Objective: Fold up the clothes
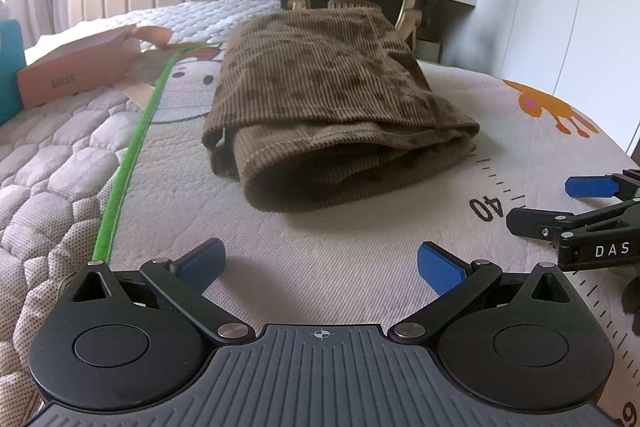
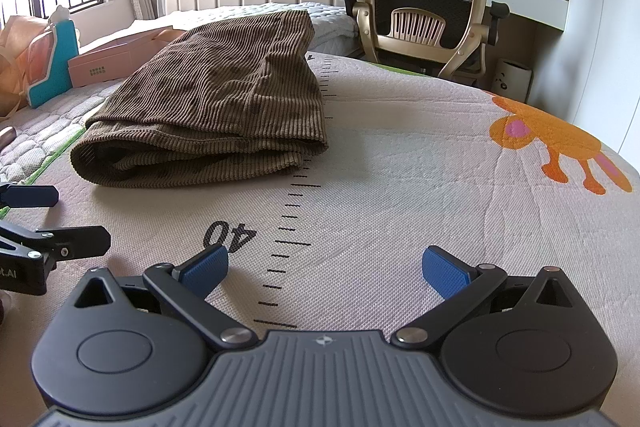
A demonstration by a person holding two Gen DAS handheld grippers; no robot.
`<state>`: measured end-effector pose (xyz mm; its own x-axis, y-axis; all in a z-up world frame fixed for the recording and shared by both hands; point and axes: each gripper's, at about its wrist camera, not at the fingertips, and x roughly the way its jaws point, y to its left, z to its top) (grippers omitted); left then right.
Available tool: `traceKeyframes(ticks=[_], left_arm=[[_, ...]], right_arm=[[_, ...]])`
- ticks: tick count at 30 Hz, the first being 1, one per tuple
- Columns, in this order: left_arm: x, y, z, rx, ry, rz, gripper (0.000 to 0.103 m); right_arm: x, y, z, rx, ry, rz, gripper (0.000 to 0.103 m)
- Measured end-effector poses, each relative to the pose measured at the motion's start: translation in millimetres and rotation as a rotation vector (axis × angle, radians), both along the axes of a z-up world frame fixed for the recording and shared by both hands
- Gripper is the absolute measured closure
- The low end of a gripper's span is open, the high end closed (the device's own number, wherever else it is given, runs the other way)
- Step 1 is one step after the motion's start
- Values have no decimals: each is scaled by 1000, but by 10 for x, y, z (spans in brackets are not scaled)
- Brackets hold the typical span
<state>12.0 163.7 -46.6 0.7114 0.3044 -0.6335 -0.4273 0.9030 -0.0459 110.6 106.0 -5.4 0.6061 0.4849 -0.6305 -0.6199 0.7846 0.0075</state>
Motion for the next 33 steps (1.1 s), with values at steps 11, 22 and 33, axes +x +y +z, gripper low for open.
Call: traceKeyframes(ticks=[11, 22, 33], left_arm=[[32, -33, -2, 29, 29, -2, 0], [36, -29, -1, 31, 33, -3, 0], [41, -29, 2, 30, 35, 2, 0]], right_arm=[[-9, 8, 2, 1, 1, -2, 0], [-9, 5, 2, 0, 1, -2, 0], [-9, 5, 1, 0, 1, -2, 0]])
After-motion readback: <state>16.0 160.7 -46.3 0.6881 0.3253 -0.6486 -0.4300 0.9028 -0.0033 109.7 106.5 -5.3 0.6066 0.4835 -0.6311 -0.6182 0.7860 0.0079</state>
